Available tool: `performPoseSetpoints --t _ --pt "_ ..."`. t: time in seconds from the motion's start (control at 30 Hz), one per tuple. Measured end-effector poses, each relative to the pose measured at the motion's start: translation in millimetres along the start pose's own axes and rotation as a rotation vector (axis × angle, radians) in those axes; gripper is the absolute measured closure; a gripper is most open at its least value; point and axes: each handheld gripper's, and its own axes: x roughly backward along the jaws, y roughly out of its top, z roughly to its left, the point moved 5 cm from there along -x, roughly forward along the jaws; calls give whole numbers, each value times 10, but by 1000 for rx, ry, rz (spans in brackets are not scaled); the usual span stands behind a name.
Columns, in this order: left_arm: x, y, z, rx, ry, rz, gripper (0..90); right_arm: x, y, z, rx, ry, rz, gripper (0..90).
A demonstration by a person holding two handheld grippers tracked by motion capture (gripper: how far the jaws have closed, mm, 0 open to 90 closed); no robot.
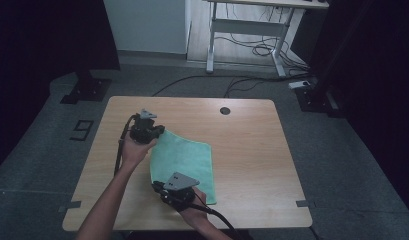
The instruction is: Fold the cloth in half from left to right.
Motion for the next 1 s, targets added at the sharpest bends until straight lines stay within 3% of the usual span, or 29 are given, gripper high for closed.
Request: performPoseSetpoints --t 0.1,0.23,0.27,0.5,1.0 --pt "56 25 26 4 6 -4 864 -14 58 43 9 4 -11 845" --pt "-5 -8 3 0 7 15 863 10 14 46 -2 0 -9 844" --pt "-102 -37 -25 2 5 30 863 31 -24 42 -14 4 -6 844" --pt "-336 -46 -120 10 -4 62 862 133 -143 -33 -38 -13 -4 844" --pt "-567 -20 -300 -7 -21 81 860 268 -284 -144 -66 -37 -3 844"
